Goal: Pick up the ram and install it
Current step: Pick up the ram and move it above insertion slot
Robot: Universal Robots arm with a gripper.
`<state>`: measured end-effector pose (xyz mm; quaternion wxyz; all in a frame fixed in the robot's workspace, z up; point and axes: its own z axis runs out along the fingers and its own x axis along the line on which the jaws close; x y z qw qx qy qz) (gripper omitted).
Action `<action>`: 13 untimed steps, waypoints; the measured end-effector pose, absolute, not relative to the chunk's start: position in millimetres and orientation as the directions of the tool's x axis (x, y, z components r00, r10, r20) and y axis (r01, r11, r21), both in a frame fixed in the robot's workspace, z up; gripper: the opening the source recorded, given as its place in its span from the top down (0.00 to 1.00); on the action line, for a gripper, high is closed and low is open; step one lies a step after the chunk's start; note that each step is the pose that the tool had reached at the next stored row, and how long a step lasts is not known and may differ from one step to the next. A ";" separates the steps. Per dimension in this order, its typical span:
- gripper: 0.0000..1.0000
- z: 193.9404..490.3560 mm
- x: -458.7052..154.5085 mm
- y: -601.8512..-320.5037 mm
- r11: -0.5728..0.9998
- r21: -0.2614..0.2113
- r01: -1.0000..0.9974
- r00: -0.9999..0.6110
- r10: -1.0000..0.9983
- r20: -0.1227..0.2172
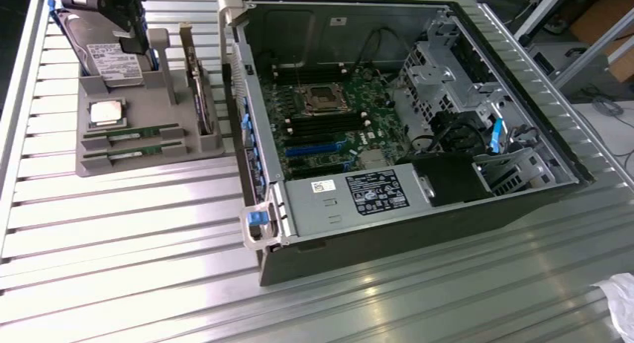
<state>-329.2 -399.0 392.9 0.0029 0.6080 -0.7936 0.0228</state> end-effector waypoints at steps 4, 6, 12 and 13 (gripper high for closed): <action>0.89 392.9 -329.2 -398.9 0.229 -0.033 -0.973 -0.230 -0.973 0.034; 0.89 392.9 -329.2 -399.0 0.218 -0.033 -0.975 -0.219 -0.975 0.034; 0.89 392.9 -329.2 -398.9 0.184 -0.033 -0.982 -0.185 -0.982 0.035; 0.89 392.9 -329.2 -398.9 0.180 -0.033 -0.983 -0.181 -0.983 0.035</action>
